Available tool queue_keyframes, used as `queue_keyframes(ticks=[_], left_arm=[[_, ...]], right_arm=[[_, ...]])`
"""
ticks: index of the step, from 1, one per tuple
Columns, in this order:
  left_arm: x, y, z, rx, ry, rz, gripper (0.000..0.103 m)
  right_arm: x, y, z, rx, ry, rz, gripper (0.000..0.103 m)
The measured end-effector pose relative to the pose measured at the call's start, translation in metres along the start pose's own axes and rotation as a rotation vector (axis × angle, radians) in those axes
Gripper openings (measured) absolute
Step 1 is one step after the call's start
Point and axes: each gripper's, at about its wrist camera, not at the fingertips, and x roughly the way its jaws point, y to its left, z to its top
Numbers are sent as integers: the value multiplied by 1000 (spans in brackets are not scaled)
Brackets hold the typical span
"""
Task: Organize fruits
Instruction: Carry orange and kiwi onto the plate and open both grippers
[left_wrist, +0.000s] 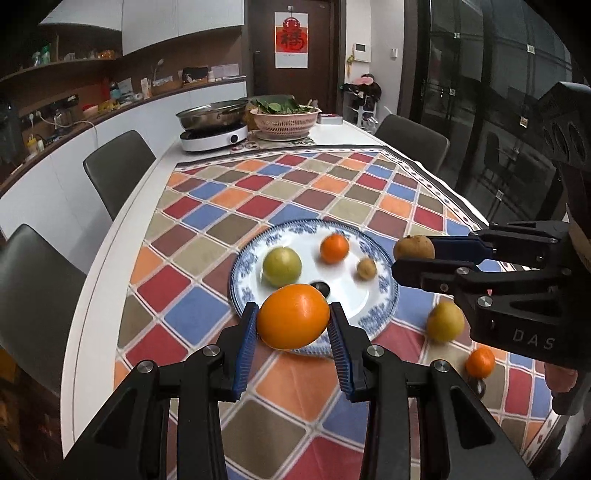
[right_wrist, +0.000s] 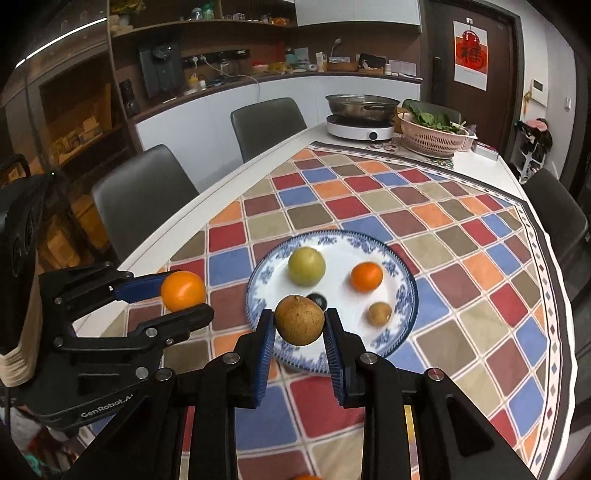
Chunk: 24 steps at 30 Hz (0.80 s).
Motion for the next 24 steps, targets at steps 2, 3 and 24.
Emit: queue_keyframes(ticks=[2,3,24], left_arm=[[5,1,5,5,-1,4,37],[8,2,8,8,-1,6,37],[102,21,17,-19,132,-19,37]], right_arm=[[4,-4,5,2,5,0,28],[7,-6,7,3,8,-1,28],[98,-38,25,40,140,6,28]])
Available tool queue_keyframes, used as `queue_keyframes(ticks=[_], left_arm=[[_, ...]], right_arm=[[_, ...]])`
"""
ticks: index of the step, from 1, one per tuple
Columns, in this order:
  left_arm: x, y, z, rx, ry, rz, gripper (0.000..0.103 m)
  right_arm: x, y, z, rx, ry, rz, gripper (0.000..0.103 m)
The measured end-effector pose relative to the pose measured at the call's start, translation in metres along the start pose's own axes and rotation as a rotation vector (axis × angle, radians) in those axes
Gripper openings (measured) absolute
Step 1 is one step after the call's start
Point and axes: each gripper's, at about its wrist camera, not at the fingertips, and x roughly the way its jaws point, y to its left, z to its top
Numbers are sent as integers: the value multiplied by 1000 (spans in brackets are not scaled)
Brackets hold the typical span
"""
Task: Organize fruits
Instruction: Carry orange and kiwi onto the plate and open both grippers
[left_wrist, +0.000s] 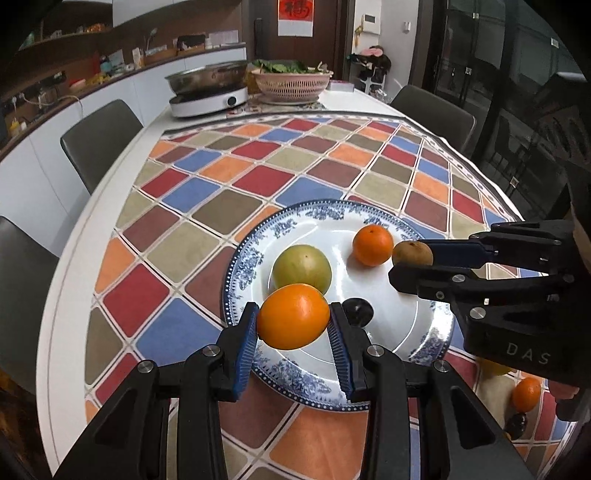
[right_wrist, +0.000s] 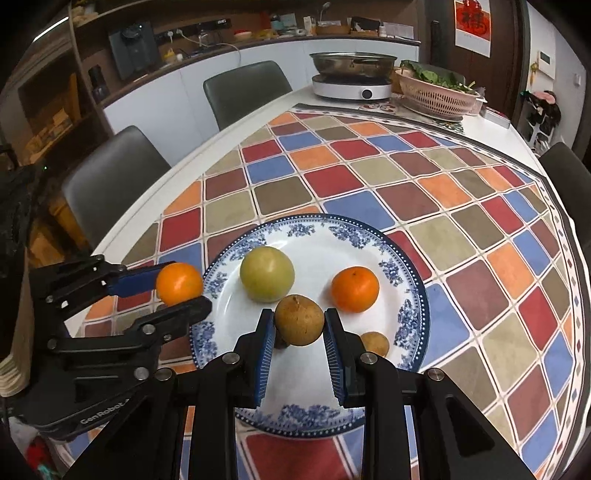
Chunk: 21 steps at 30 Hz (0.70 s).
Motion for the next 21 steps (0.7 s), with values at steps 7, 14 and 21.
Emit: queue_keyframes(ticks=[7,14,21], left_arm=[[12,-1,2,11,16,-4,37],[-2,-6,1,31,-14,21,50],[-43,-18,-1,28,-60,50,56]], right_arm=[[10,-5,1,14,18,1,29],[-2,-10,-2,42,-18,-22,42],[-39,-8,-16,44,-67,-55,56]])
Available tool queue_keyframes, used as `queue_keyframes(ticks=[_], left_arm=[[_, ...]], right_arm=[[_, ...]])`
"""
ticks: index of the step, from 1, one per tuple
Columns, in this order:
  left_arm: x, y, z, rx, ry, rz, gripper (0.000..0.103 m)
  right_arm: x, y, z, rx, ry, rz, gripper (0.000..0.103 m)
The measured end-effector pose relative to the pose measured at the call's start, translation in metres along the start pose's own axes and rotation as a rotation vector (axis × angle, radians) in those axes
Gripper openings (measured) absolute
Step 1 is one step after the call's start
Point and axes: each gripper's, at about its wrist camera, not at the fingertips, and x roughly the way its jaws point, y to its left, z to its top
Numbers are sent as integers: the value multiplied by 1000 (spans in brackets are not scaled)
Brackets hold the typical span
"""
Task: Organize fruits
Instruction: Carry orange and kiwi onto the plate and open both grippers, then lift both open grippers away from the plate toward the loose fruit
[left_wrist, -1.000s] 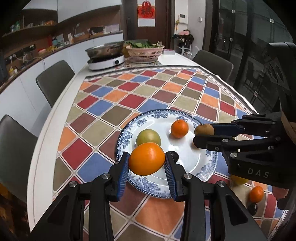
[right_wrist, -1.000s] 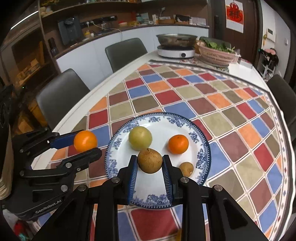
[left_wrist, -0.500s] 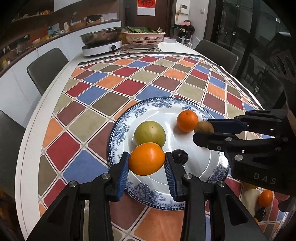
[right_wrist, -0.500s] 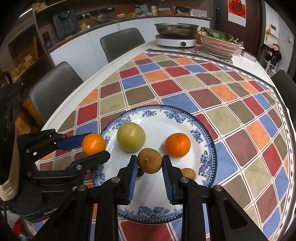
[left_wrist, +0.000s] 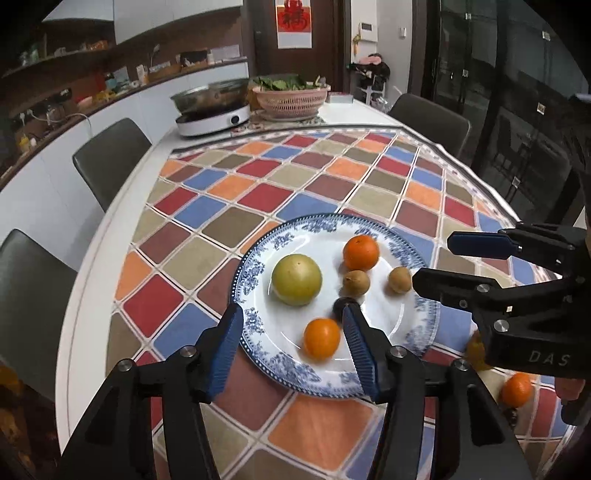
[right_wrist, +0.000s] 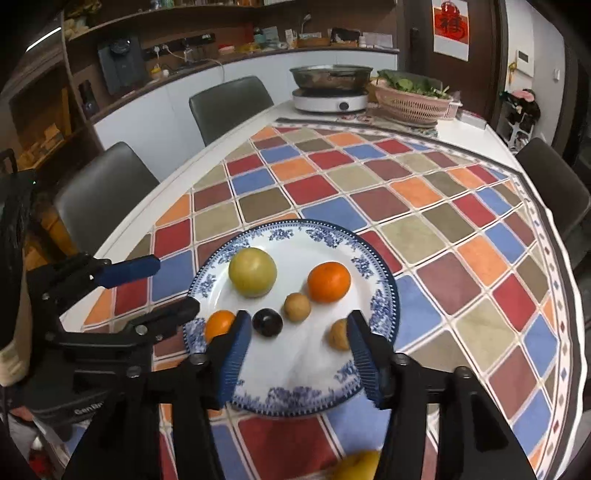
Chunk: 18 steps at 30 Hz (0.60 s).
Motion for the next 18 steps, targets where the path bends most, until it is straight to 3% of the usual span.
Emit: queue_keyframes(ticks=[8,18], left_arm=[[-56,-20,-8,8,-90,13,67],[-97,-54,-27,33,-140,-25,72]], right_arm=[[-54,1,-15,-13,-78,-24,60],[-110,-2,-41,-4,-149,-50,64]])
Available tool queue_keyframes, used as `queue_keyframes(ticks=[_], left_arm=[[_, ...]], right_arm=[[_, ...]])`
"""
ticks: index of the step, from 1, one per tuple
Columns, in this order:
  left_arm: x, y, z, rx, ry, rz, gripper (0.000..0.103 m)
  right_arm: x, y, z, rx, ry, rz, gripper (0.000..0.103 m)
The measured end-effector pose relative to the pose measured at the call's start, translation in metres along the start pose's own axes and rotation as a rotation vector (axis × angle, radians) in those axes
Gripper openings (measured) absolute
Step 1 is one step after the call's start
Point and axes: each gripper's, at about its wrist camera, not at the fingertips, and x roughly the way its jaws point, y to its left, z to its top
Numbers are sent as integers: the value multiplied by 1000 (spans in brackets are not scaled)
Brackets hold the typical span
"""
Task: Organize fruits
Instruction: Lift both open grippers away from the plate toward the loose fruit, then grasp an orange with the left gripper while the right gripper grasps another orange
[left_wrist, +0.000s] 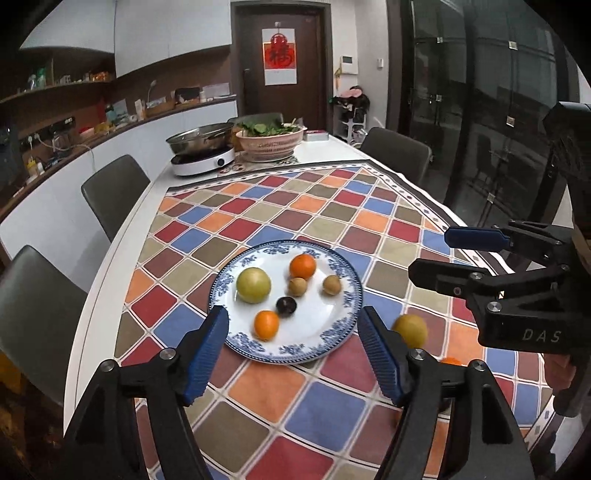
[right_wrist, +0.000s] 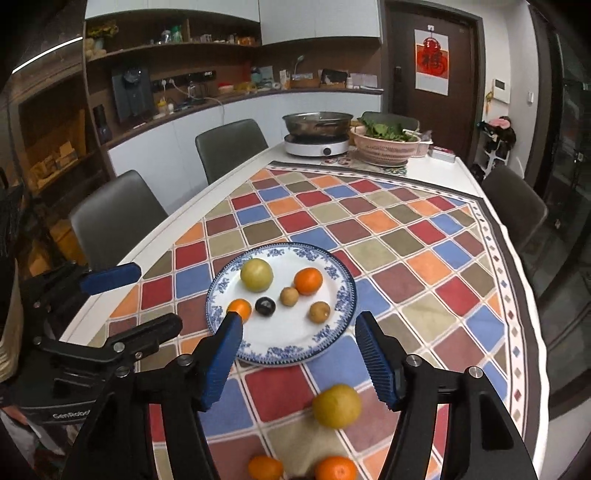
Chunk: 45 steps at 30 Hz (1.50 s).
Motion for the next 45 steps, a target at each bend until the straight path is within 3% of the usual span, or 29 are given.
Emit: queue_keyframes(ticks=[8,14,33,42,45], left_arm=[[-18,-29,-11,31,-22,-19,73],[-16,-45,-28,44,5,-68,73],[15,-75,-76,120,98,-149,72],[33,-87,-92,161,150,-225,64],[41,-90,-98,151,163,-271,60]], right_arm=[[-25,-10,-28,25,20,-11,64],[-32,-17,-51,39,58,-20,64],[-5,-33,-118,140,202,0,64],[10,-37,-133,186,237,13,63],[14,-40,-135,199,246,13,57]])
